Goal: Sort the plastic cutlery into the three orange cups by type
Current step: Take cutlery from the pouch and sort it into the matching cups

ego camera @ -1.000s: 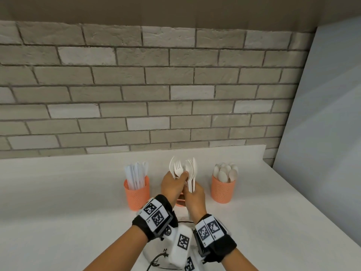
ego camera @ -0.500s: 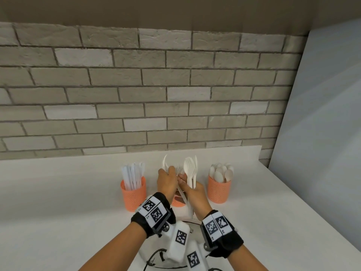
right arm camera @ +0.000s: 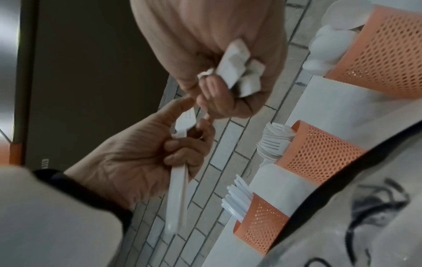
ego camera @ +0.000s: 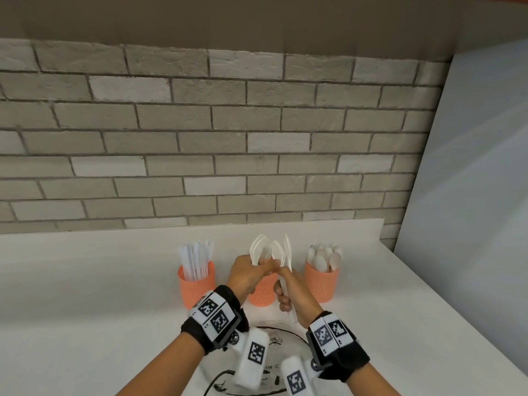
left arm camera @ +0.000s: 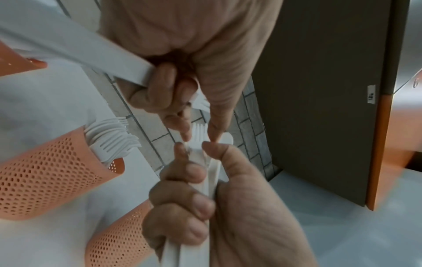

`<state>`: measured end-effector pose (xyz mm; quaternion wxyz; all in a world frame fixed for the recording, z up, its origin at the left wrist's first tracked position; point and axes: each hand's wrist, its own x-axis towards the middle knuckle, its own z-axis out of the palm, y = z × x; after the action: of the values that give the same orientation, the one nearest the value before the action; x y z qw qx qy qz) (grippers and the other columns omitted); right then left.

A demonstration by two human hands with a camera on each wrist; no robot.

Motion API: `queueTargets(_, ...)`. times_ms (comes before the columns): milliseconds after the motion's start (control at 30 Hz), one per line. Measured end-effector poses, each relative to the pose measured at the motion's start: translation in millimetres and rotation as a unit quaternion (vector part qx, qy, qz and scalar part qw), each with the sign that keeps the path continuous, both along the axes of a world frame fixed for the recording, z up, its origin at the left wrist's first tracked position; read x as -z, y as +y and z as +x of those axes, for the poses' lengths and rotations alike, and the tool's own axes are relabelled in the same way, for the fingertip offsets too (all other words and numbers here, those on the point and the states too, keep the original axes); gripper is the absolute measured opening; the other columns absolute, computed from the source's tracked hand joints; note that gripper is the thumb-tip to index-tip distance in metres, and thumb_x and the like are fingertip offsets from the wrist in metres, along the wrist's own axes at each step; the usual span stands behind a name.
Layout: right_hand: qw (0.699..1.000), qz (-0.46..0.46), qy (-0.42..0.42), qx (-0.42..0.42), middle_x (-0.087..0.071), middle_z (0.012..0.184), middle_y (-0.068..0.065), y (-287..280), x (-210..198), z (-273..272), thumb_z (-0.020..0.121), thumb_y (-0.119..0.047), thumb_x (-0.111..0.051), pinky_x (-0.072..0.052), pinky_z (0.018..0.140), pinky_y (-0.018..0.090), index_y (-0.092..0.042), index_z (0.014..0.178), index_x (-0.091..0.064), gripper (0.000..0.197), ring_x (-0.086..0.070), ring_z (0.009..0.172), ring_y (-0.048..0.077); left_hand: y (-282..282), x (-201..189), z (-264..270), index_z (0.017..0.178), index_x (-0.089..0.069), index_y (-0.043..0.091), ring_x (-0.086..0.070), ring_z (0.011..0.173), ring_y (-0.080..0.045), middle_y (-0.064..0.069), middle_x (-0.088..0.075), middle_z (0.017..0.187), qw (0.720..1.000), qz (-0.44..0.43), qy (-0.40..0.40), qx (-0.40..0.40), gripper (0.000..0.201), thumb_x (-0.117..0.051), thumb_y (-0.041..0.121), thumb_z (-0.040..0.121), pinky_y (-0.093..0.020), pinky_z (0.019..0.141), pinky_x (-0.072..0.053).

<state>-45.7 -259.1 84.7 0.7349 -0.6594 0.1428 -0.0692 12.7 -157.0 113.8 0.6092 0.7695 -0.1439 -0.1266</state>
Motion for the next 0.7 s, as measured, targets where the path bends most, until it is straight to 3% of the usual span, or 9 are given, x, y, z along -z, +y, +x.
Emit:
queueTargets(100,1.0,0.002,0.006,-0.012,-0.044,0.057,0.001,1.8,0.9,-1.8,0.097,-0.027,-0.033,-0.022,0.035,0.016,-0.011,0.116,-0.054,0.033,-0.029,0.037,0.005,-3.8,3.6,-0.9,0.062,-0.053,0.014,-0.035,0.025,0.001,0.001,-0.046,0.054,1.0,0.012,0.011,0.002,0.027,-0.071,0.024,0.08,-0.012,0.032,-0.025)
queueTargets(200,0.999,-0.011,-0.002,-0.034,-0.049,0.06,0.003,3.2,-2.6,-7.3,0.099,-0.028,-0.027,-0.021,0.036,0.015,-0.024,0.105,-0.058,0.032,-0.03,0.039,0.005,-5.0,6.2,-1.1,0.061,-0.051,0.014,-0.032,0.026,0.0,0.001,-0.044,0.052,1.0,0.008,0.02,0.0,0.029,-0.072,0.022,0.079,-0.014,0.033,-0.024)
queueTargets(300,0.999,-0.022,-0.001,-0.046,-0.055,0.064,0.005,3.2,-7.0,-11.5,0.099,-0.028,-0.026,-0.02,0.036,0.015,-0.029,0.098,-0.058,0.032,-0.032,0.041,0.005,-5.6,6.3,-2.5,0.059,-0.05,0.013,-0.036,0.025,0.001,0.003,-0.045,0.048,1.0,0.005,0.01,-0.006,0.031,-0.073,0.019,0.079,-0.011,0.031,-0.025)
queueTargets(500,0.997,-0.051,-0.005,-0.053,-0.064,0.074,0.006,2.4,-8.9,-14.4,0.097,-0.024,-0.039,-0.024,0.039,0.018,-0.021,0.099,-0.06,0.021,-0.038,0.044,0.007,-4.0,5.3,-2.8,0.053,-0.052,0.014,-0.041,0.034,-0.003,0.01,-0.045,0.033,0.999,0.035,-0.007,-0.022,0.029,-0.067,0.006,0.076,-0.01,0.031,-0.027)
queueTargets(600,0.998,0.012,-0.008,-0.056,-0.066,0.078,0.008,1.3,-5.6,-13.3,0.1,-0.023,-0.037,-0.034,0.04,0.018,-0.014,0.104,-0.06,0.025,-0.045,0.043,0.008,-2.8,3.9,-2.8,0.061,-0.057,0.013,-0.041,0.04,-0.007,0.003,-0.05,0.048,1.0,0.017,0.005,-0.026,0.022,-0.06,0.004,0.081,-0.011,0.032,-0.027)
queueTargets(700,0.995,0.087,-0.016,-0.053,-0.065,0.074,0.006,0.6,-7.5,-14.8,0.1,-0.021,-0.04,-0.041,0.04,0.019,-0.01,0.107,-0.06,0.023,-0.046,0.042,0.008,-0.1,3.9,-4.8,0.069,-0.06,0.012,-0.034,0.031,-0.003,0.004,-0.047,0.042,0.996,-0.044,0.071,-0.004,0.019,-0.056,0.005,0.087,-0.014,0.032,-0.024)
